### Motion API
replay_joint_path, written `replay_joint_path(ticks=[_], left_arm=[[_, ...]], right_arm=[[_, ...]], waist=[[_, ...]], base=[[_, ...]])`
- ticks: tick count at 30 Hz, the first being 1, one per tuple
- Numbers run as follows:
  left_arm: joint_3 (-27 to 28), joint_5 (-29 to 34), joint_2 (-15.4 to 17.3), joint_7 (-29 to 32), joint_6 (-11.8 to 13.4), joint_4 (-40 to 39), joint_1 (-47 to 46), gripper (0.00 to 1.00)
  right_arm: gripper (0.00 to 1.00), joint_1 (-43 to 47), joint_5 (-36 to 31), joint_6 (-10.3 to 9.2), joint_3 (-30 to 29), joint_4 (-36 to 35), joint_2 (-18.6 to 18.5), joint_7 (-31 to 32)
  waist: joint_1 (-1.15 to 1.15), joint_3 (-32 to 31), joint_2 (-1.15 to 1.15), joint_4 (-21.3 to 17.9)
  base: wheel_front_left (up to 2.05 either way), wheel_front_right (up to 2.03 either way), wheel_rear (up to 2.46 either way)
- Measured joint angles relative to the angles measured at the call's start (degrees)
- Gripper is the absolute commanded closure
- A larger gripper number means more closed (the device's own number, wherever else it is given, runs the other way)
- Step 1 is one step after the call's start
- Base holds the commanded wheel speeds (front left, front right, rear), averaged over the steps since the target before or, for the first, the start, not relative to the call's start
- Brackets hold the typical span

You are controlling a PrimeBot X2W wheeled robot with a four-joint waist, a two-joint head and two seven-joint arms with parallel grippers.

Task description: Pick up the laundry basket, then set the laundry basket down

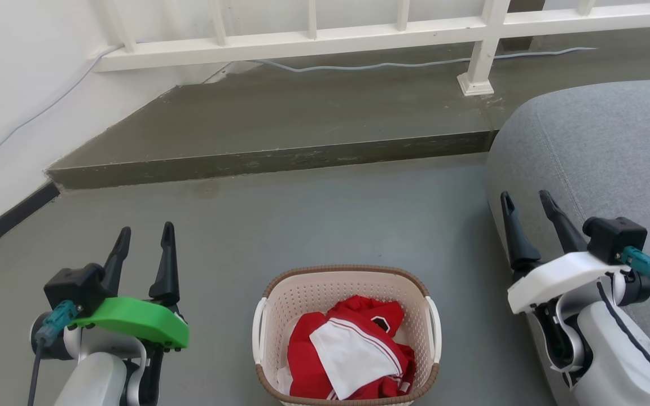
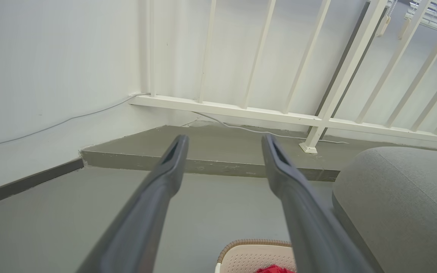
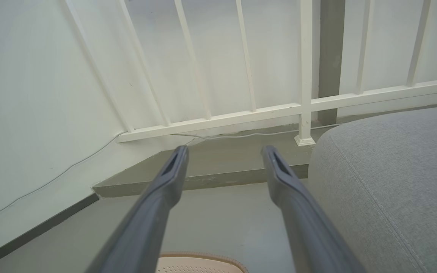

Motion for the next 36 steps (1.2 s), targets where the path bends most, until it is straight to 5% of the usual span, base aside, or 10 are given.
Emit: replay_joint_path(ticks=[36], left_arm=[[6.44,5.79,-4.37,0.00,-3.55,-3.07,4.97,0.00]], right_arm=[[0.00,4.63,-3.38,1.62,-3.10,-2.20,1.92,-0.01]], waist=[[0.00,0.35,0.00,-0.69]], base=[[0.00,0.00,0.00]])
